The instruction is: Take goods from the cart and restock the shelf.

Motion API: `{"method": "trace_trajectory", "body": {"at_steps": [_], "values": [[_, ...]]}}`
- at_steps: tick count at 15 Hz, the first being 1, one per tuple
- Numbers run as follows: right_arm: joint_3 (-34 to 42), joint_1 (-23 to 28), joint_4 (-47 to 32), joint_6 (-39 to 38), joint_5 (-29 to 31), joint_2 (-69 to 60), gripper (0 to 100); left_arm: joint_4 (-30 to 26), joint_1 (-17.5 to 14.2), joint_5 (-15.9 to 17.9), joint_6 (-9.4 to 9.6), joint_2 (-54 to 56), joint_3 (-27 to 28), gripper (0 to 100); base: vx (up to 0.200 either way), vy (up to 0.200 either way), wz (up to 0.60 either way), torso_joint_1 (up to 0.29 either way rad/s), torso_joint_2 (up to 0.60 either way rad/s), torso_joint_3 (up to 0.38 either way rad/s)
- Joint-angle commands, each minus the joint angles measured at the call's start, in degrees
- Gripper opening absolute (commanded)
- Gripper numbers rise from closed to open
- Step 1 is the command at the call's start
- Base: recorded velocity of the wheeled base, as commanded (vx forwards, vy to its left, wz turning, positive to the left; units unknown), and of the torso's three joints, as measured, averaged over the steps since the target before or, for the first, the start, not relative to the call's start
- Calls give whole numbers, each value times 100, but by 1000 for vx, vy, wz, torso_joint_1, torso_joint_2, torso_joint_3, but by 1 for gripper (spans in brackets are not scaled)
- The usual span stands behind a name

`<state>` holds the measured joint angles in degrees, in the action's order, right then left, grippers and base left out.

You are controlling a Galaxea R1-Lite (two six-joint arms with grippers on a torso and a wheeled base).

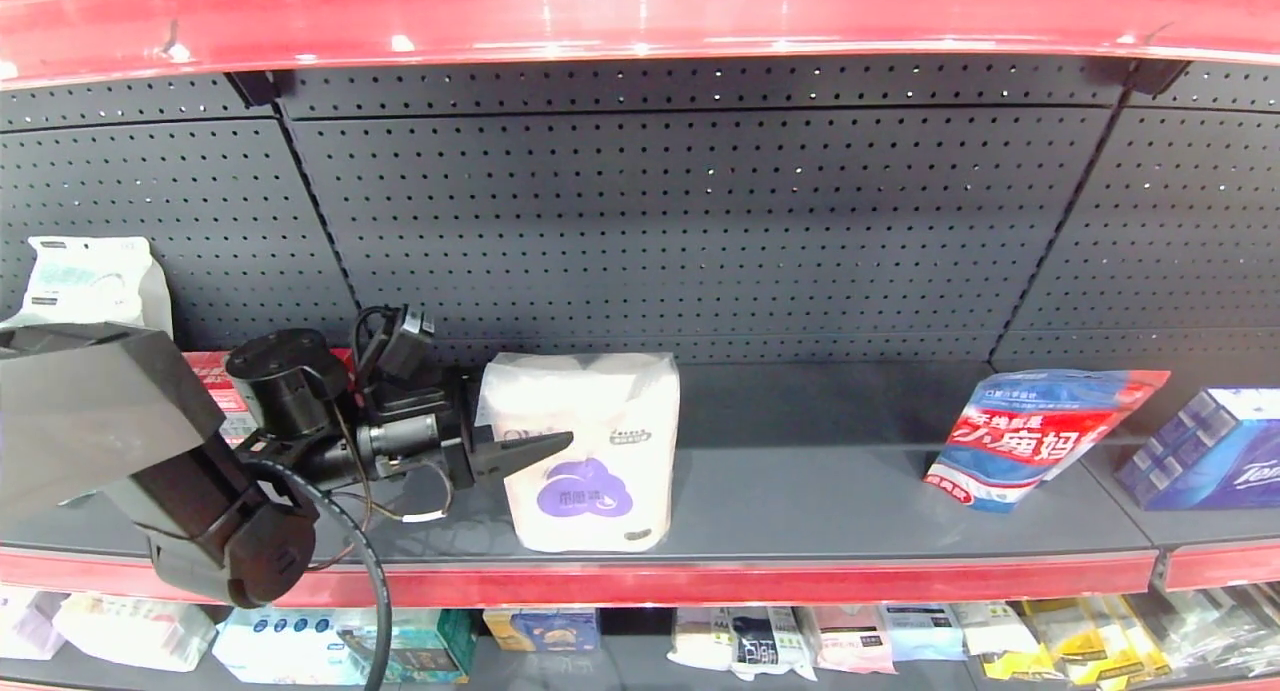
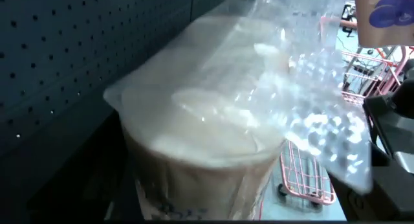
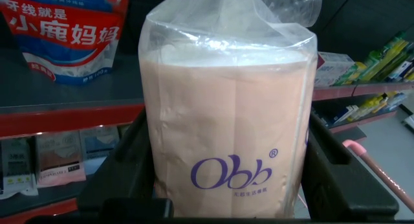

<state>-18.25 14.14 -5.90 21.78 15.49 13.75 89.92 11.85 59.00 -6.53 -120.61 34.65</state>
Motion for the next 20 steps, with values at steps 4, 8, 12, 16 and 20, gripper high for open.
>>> {"method": "trace_trajectory", "body": {"at_steps": [4, 8, 12, 16, 20], "values": [[6, -8, 1, 1, -3, 5, 0, 8, -78, -64, -182, 407, 165, 100, 0, 0, 0, 0, 0, 0], [14, -8, 1, 1, -3, 5, 0, 8, -16, -592, -146, 530, 236, 100, 0, 0, 0, 0, 0, 0], [23, -8, 1, 1, -3, 5, 0, 8, 37, -1066, -217, 688, 280, 100, 0, 0, 0, 0, 0, 0], [32, -8, 1, 1, -3, 31, 0, 8, 19, -1075, -472, 838, 227, 100, 0, 0, 0, 0, 0, 0], [41, -8, 1, 1, -3, 75, 0, -18, -42, -1145, -814, 1075, 543, 100, 0, 0, 0, 0, 0, 0]]}}
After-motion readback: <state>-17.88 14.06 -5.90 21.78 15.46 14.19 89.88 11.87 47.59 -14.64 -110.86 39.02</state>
